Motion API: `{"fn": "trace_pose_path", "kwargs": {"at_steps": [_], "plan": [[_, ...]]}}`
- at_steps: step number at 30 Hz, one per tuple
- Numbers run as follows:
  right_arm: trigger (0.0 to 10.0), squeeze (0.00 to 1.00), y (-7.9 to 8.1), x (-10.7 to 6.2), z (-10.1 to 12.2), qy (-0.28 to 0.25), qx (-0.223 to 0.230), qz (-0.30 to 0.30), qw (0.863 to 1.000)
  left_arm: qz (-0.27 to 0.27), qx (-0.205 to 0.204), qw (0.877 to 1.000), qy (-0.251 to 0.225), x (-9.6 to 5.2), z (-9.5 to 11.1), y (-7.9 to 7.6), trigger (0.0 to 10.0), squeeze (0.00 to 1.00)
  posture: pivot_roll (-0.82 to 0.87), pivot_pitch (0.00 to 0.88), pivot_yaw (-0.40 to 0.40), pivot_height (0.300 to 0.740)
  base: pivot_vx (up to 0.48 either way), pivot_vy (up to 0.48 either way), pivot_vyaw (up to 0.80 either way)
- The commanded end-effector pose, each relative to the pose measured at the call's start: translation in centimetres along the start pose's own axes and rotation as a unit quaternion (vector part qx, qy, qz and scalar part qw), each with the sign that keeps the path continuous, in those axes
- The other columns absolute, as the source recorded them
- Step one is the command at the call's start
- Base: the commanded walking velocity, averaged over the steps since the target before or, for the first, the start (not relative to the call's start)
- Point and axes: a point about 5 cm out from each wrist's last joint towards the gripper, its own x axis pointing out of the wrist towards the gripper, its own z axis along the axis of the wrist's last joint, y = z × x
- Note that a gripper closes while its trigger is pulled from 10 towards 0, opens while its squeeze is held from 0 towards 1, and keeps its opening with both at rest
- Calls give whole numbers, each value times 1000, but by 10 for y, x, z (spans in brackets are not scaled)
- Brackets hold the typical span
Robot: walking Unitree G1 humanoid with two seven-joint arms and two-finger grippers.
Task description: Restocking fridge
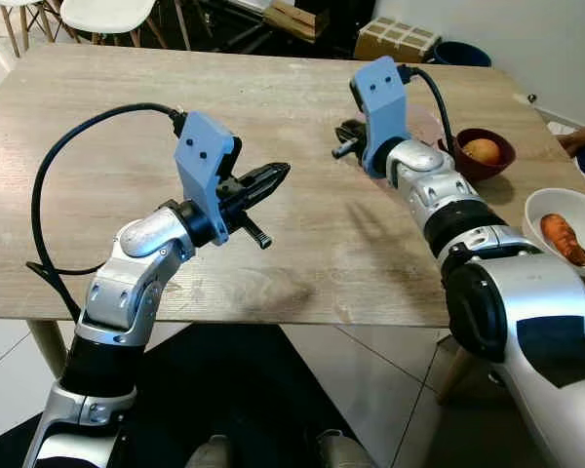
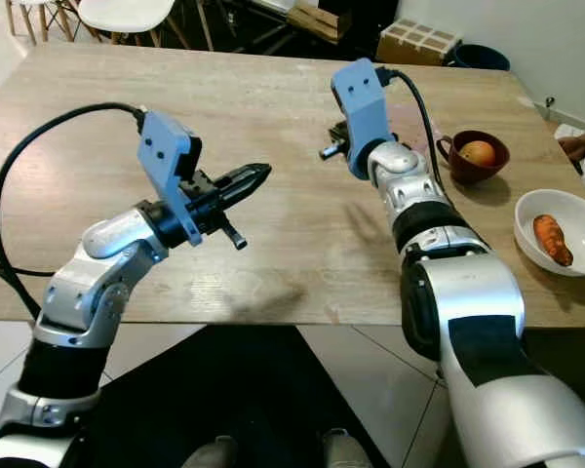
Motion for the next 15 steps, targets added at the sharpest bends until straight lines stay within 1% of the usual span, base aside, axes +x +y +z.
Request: {"fn": "trace_pose_path", "kwargs": {"at_steps": [1,7,9,12,13,14,15], "plan": [[10000,1000,-5,-1,1,-6,-6,-20,1000,-5,-4,1000,-3,3,-2,-5,10000,0,89,212,-51,707,0,0,0],[10000,1000,-12,-3,-2,0,-16,-59,998,-6,-9,1000,-8,4,-2,-11,10000,0,95,222,-61,707,0,0,0],[10000,1000,-17,-5,-7,12,-33,-82,996,-9,-10,1000,-6,6,-3,-14,10000,0,98,229,-66,707,0,0,0],[10000,1000,-20,-6,-10,18,-39,-97,994,-10,-11,1000,-7,6,-3,-15,10000,0,99,230,-68,707,0,0,0],[10000,875,-22,-7,-12,25,-49,-105,993,-10,-11,1000,-7,6,-3,-15,10000,0,99,231,-69,707,0,0,0],[10000,875,-22,-8,-13,30,-56,-110,992,-9,-11,1000,-7,6,-3,-15,10000,0,99,231,-68,707,0,0,0],[10000,0,-23,-8,-17,38,-61,-114,991,-9,-12,1000,-6,5,-3,-15,10000,0,98,231,-69,707,0,0,0]]}}
